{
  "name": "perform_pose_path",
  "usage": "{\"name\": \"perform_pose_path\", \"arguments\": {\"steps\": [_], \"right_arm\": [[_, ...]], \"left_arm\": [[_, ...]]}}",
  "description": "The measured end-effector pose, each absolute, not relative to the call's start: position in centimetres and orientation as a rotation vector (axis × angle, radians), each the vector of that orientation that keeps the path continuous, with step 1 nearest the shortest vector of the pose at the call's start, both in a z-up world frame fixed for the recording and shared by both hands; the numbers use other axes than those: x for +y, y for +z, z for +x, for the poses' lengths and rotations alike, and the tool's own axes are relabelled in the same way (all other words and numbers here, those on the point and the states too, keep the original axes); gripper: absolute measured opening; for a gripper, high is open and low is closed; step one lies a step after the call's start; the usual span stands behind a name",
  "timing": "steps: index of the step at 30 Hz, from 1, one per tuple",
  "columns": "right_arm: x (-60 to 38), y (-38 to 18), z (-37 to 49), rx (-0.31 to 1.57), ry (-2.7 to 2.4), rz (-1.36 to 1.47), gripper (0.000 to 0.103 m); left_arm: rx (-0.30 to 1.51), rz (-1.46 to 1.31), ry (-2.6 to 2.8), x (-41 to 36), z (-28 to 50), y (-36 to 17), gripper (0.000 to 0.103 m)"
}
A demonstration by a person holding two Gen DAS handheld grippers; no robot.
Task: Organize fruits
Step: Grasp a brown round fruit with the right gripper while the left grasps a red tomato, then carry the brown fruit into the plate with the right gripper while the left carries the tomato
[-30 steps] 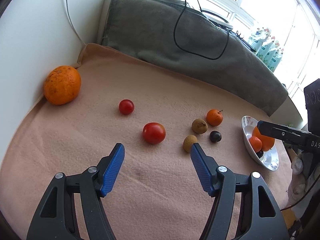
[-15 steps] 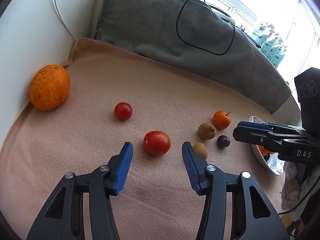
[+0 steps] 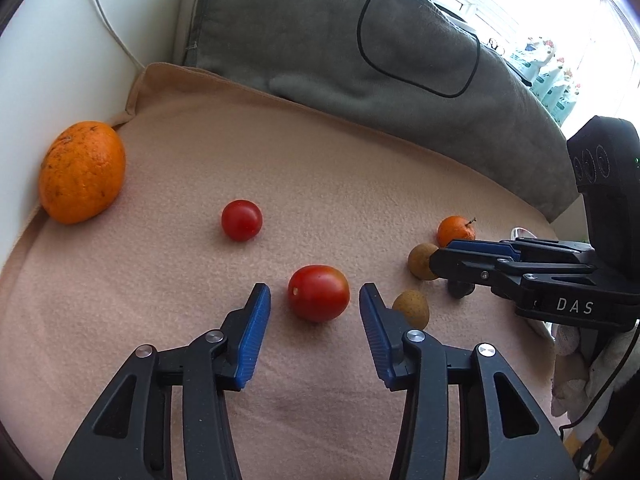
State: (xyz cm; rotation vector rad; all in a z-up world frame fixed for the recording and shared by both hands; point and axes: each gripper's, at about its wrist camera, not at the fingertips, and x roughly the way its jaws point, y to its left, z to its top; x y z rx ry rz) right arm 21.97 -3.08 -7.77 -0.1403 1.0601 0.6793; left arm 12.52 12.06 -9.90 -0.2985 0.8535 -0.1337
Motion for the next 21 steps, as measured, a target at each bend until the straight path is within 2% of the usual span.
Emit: {"name": "perform_pose_path", "arguments": {"steps": [6,13,21], "right_arm": [[-2.6,-8.7,22.3,1.073,0.676,-0.165,0.033],[-2.3,-9.3,22.6,1.076,0.671,-0.175,0.028],[-2.7,-9.0,22.3,1.068,0.666,-0.153,0.027]], "left_arm": [[0.86,-0.294,-0.138,12.1,12.9,-10.2,0.044],[0.858,-0.293,-0.141,11.9,12.9,-10.4,0.032],[0.848,-0.294,-0.136,12.0,12.5,-10.2,0.032]]}}
